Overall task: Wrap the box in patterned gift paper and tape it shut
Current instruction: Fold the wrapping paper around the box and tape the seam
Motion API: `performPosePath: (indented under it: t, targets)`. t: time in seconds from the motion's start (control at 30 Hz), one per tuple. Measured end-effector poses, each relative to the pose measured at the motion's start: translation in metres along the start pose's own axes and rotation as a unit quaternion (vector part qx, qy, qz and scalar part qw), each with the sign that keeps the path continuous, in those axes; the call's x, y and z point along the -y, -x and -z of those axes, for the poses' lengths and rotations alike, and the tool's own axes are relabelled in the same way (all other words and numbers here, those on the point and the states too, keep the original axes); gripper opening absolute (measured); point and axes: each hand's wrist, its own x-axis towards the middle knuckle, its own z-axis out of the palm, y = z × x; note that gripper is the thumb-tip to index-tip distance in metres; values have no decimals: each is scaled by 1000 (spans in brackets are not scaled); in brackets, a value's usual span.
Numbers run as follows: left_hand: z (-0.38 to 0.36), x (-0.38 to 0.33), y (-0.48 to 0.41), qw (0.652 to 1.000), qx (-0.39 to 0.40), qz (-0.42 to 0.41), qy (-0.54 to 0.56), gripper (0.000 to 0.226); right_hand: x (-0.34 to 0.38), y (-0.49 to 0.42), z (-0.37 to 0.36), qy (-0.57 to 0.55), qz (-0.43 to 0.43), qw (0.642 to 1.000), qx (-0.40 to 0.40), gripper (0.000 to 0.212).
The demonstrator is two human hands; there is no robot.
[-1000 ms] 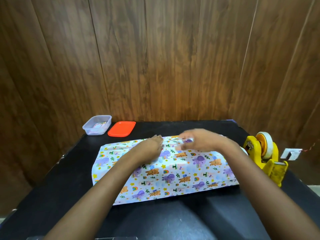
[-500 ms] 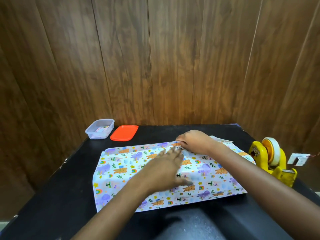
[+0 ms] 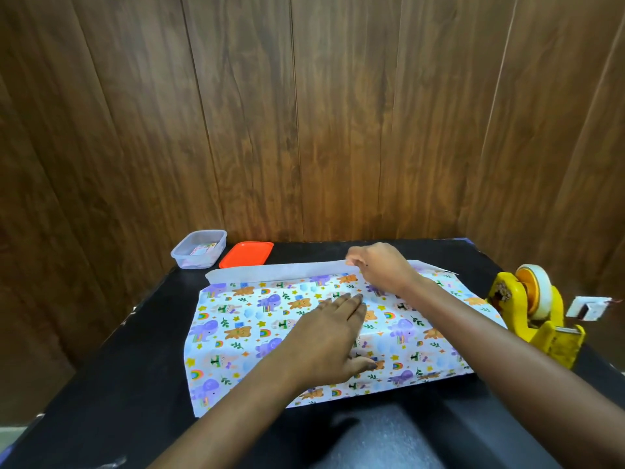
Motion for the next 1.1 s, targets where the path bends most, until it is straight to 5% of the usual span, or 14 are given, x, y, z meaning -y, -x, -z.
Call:
performPosePath:
  t: [0.17,0.6,0.77,0.97,1.1]
  targets:
    - [-2,6,4,999,-23,-23,21,78,-5,-9,5,-47,-16,998,-26,21]
    - [6,36,-9,987,55,-16,151,62,-8,-12,9,-73,-29,996,52,24]
    - [3,41,-14,973,-19,15,228,47,-4,5,9,-36,-32,998,50,26]
    - [-8,46,-19,983,-113,94,113,68,0,20,-1,47,-21,998,42,33]
    - [-5,55,-29,990,-19,138,36,86,-1,32,0,0,-26,998,65,38]
